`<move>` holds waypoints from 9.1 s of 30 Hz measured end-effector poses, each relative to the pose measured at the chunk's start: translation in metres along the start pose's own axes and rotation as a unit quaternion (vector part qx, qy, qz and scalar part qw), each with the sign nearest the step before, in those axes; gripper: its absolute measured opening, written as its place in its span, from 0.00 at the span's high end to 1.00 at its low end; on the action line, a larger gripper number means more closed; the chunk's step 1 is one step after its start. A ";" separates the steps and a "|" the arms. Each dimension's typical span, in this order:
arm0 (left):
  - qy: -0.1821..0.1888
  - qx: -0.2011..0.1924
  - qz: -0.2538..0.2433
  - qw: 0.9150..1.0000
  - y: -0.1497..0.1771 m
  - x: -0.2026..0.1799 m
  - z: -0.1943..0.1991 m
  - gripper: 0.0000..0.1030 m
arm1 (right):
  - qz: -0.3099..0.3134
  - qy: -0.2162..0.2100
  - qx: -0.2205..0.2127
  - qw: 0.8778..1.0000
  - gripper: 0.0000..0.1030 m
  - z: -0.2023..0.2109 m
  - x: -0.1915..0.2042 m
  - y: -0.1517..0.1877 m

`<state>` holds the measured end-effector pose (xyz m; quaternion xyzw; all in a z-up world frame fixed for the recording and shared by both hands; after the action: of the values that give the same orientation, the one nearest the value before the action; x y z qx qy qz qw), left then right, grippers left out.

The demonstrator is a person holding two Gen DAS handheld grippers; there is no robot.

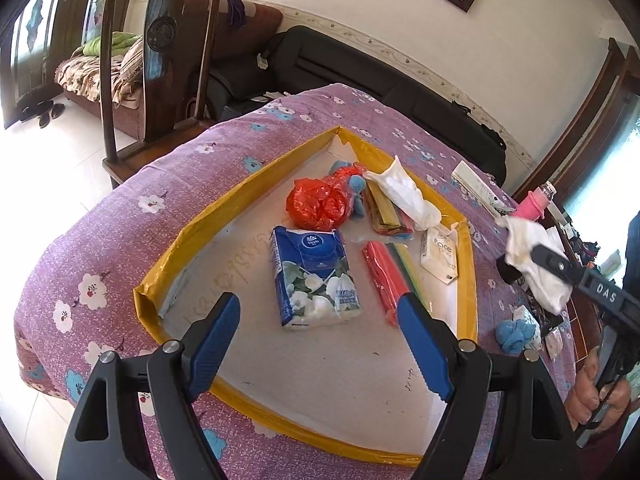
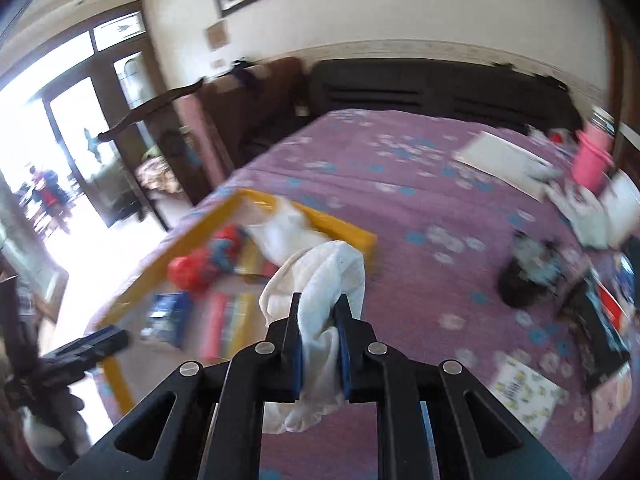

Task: Organize soft objects
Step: 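Carry the white cloth into the yellow tray and open the right tool, then grasp the blue towel with left tool while right grasps the lemon-print tissue pack, then drop the blue towel in the tray with left tool while right places the lemon-print pack there, then grasp the black snack bag with left tool while right grasps the pink rose tissue pack, then carry both held items into the yellow tray and open both tools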

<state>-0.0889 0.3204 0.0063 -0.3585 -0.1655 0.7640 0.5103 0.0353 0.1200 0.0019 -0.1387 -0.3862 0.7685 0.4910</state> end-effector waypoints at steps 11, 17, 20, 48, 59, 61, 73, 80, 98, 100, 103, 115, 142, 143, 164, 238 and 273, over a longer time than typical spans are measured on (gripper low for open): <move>-0.005 -0.009 0.001 1.000 -0.003 0.005 0.011 0.22 | -0.034 0.008 0.021 0.999 0.41 -0.029 -0.006 0.002; 0.002 0.000 -0.016 1.000 0.001 -0.010 0.007 0.22 | -0.069 0.063 -0.012 0.996 0.32 0.018 -0.072 0.014; 0.003 -0.002 -0.033 0.999 0.001 -0.024 0.009 0.22 | -0.097 0.099 -0.019 0.990 0.29 0.044 -0.120 0.032; 0.052 0.097 -0.385 0.916 0.105 -0.284 -0.111 0.20 | -0.184 0.002 0.044 0.982 0.22 0.031 -0.225 0.089; 0.051 0.117 -0.344 0.930 0.098 -0.277 -0.132 0.58 | -0.204 -0.089 0.091 0.971 0.22 0.012 -0.218 0.103; 0.061 0.119 -0.327 0.936 0.095 -0.271 -0.125 0.58 | -0.176 -0.061 0.091 0.978 0.22 0.012 -0.215 0.103; 0.091 0.095 -0.268 0.954 0.081 -0.241 -0.077 0.58 | 0.019 0.072 0.104 0.992 0.22 0.002 -0.165 0.103; 0.081 0.072 -0.216 0.970 0.058 -0.190 -0.044 0.58 | -0.002 0.083 0.081 0.993 0.44 0.024 -0.162 0.096; -0.109 0.023 -0.087 0.990 -0.012 0.004 -0.018 0.47 | 0.026 -0.030 0.051 0.998 0.43 0.026 -0.022 0.044; -0.116 0.023 -0.086 0.989 -0.013 0.009 -0.021 0.39 | 0.031 -0.046 0.058 0.997 0.43 0.017 -0.005 0.042; -0.108 0.017 -0.088 0.990 -0.012 0.010 -0.019 0.33 | 0.043 -0.070 0.073 0.994 0.43 0.000 0.026 0.041; -0.110 -0.019 -0.087 0.990 -0.014 0.011 0.005 0.22 | 0.111 -0.084 0.126 0.982 0.35 -0.057 0.107 0.056; -0.182 -0.056 -0.225 0.956 0.008 -0.085 0.019 0.17 | -0.048 -0.034 0.050 0.997 0.25 0.024 -0.054 0.067; -0.181 -0.056 -0.230 0.955 0.010 -0.090 0.018 0.17 | -0.056 -0.033 0.049 0.997 0.25 0.027 -0.061 0.069; -0.017 0.027 -0.337 0.941 0.091 -0.233 -0.023 0.16 | -0.219 0.087 -0.001 0.972 0.24 0.108 -0.261 0.128; 0.034 0.104 -0.372 0.922 0.083 -0.312 -0.156 0.19 | -0.225 0.051 0.050 0.972 0.18 0.098 -0.267 0.149; -0.006 0.025 -0.082 0.996 0.019 -0.061 0.005 0.58 | -0.074 0.074 0.045 0.993 0.46 0.051 -0.099 0.075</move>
<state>-0.0910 0.2579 0.0212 -0.3259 -0.1781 0.7254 0.5795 0.0043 -0.0052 -0.0354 -0.1439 -0.3225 0.7343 0.5797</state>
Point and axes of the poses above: each gripper's, at about its wrist camera, not at the fingertips, and z roughly against the way its jaws point, x to its left, y to its underside, the point moved 6 cm from there along -z, roughly the way its jaws point
